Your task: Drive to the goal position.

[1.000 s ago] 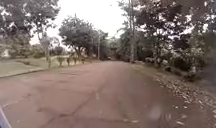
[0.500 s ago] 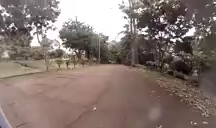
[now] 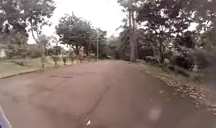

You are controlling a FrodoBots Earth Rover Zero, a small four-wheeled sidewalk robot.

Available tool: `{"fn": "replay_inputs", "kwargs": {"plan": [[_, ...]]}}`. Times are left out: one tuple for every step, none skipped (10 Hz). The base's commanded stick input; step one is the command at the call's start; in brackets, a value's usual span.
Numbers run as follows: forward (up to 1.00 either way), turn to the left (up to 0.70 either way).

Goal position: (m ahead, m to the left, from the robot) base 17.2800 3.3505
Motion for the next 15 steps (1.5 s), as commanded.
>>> {"fn": "replay_inputs", "kwargs": {"plan": [[0.70, 0.00], [0.70, 0.00], [0.70, 0.00], [0.70, 0.00], [0.70, 0.00], [0.70, 0.00], [0.70, 0.00], [0.70, 0.00], [0.70, 0.00], [0.70, 0.00], [0.70, 0.00], [0.70, 0.00], [0.70, 0.00], [0.70, 0.00], [0.70, 0.00]]}}
